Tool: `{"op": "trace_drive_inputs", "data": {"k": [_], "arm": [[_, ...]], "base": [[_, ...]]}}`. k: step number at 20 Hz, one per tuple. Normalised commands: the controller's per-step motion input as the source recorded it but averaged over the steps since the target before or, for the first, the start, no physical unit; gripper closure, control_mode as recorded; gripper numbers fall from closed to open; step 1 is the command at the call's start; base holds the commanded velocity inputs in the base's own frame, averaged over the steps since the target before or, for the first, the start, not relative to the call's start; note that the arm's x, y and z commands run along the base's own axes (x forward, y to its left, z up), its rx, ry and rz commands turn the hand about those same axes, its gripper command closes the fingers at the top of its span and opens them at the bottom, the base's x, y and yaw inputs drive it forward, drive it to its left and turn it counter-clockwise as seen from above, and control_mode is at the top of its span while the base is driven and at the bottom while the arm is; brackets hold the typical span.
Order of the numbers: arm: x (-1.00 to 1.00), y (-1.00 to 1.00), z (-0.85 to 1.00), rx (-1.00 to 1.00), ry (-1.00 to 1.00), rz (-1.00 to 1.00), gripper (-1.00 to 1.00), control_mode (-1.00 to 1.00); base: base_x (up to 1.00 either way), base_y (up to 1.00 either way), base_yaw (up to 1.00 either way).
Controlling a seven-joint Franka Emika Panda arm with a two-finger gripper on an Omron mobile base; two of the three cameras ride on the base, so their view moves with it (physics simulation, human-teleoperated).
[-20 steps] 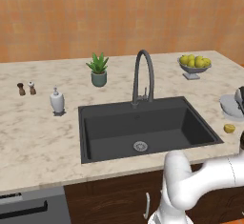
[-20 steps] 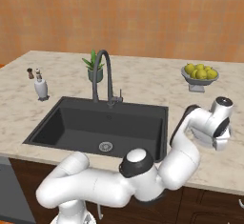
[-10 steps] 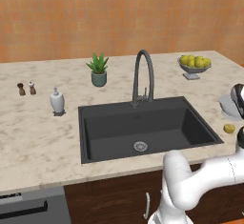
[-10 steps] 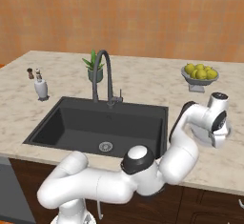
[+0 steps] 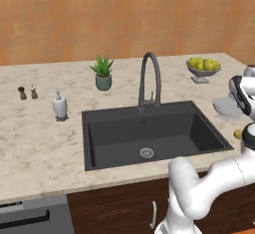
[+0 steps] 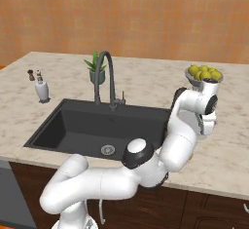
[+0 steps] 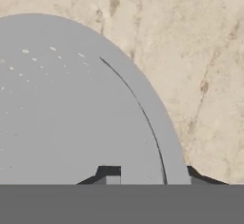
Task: Put the colander in the sink, put the kiwi in the colander, and turn on the sink faucet and pour water over the colander.
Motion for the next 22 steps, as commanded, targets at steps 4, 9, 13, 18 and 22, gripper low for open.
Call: {"op": "trace_drive_inputs", "data": {"k": [4,9,13,18,22], "arm": [[0.17,0.7,0.92,0.0,0.14,0.0,1.0,-1.0],[-0.1,0.38,1.0,0.0,-0.14,-0.04,1.0,-1.0],[0.0,0.64,0.31,0.0,-0.42,0.33,1.0,-1.0],[0.02,0.68,0.01,-0.01,-0.47,0.52,1.0,-1.0],[0.0,0.7,0.01,-0.2,-0.47,0.52,1.0,-1.0]], "base": [[0.0,0.0,0.0],[0.0,0.0,0.0],[0.0,0.0,0.0],[0.0,0.0,0.0],[0.0,0.0,0.0]]}}
